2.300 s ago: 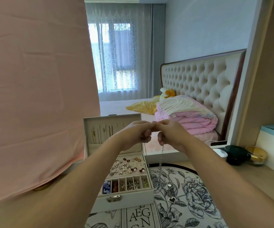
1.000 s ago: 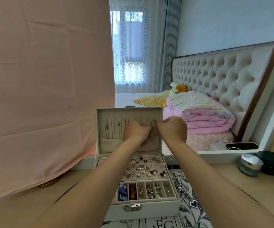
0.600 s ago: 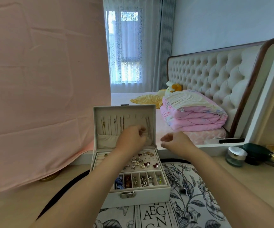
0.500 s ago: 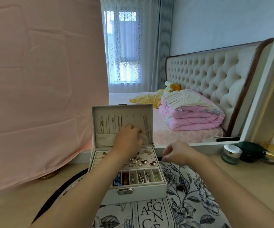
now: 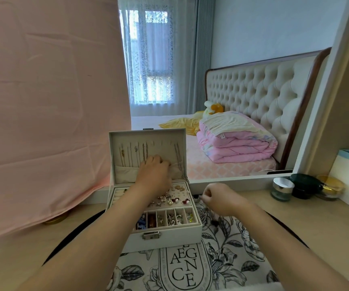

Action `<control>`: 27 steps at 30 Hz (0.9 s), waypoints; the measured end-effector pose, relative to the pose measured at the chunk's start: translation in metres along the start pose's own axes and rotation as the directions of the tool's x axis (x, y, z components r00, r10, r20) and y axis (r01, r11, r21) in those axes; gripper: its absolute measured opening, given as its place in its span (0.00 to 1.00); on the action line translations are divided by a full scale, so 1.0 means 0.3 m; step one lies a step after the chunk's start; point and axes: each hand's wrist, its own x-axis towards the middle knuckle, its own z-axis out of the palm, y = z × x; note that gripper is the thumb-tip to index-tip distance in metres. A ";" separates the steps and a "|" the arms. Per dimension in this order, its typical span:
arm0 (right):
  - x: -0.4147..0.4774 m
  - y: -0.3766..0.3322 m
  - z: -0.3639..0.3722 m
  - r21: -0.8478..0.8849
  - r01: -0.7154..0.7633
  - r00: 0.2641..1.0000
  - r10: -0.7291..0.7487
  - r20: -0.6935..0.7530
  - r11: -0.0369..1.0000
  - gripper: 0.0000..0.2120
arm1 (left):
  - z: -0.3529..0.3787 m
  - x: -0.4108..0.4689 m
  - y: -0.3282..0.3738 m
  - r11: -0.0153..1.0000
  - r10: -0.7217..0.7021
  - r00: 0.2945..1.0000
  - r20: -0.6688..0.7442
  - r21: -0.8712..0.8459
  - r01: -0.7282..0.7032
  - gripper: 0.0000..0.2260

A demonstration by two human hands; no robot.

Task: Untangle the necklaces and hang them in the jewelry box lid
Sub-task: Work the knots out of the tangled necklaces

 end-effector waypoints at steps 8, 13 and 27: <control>0.097 -0.210 -0.218 0.445 0.329 0.908 -0.150 -0.391 0.833 0.04 | -0.019 0.025 -0.008 0.997 -0.012 1.000 -0.014 -0.070 0.011 0.17; 0.178 -0.312 -0.230 0.453 0.440 0.838 -0.173 -0.517 0.776 0.05 | -0.009 0.016 -0.031 0.985 -0.002 0.997 -0.071 -0.175 -0.010 0.14; 0.252 -0.269 -0.088 -0.223 0.432 0.831 -0.481 -0.279 0.874 0.12 | 0.013 0.020 -0.073 0.962 0.010 0.991 -0.133 -0.269 -0.046 0.14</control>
